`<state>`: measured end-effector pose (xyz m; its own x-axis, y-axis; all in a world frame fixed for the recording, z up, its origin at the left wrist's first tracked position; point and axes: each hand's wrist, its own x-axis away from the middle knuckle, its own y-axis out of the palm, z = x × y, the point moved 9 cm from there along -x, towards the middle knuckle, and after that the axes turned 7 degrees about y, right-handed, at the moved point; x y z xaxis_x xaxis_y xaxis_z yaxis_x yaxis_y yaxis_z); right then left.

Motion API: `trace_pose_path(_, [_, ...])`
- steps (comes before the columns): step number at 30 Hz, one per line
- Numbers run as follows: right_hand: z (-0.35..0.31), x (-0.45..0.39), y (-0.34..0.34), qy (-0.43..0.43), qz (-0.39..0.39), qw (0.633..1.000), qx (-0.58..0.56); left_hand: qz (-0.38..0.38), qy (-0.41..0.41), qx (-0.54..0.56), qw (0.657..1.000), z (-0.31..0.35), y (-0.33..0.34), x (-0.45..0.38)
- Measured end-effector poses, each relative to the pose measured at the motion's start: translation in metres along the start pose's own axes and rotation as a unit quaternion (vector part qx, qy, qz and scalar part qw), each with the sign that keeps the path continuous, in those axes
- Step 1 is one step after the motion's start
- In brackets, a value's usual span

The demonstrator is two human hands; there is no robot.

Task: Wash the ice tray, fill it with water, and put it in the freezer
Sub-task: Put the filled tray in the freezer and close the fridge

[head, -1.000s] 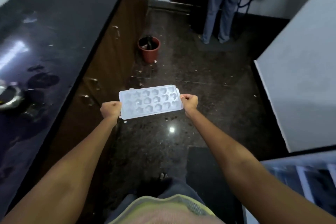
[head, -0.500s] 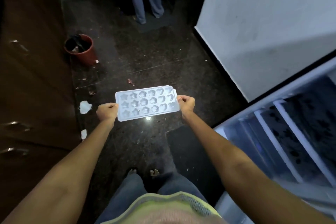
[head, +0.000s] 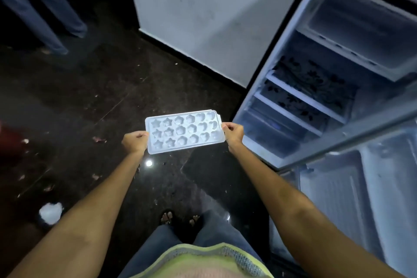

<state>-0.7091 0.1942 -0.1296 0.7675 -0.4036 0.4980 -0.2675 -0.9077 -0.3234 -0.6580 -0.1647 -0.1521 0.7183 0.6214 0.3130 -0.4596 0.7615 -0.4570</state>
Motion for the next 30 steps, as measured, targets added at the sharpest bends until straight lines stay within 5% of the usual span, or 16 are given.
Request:
trace_pose_path(16, [0.053, -0.008, -0.188, 0.064, 0.221, 0.966, -0.116, -0.223, 0.110, -0.036, 0.968, 0.104, 0.197, 0.056])
trace_pose_path(30, [0.051, -0.051, -0.302, 0.057, 0.273, 0.947, -0.162, -0.274, 0.166, -0.067, 0.945, 0.176, 0.311, 0.109])
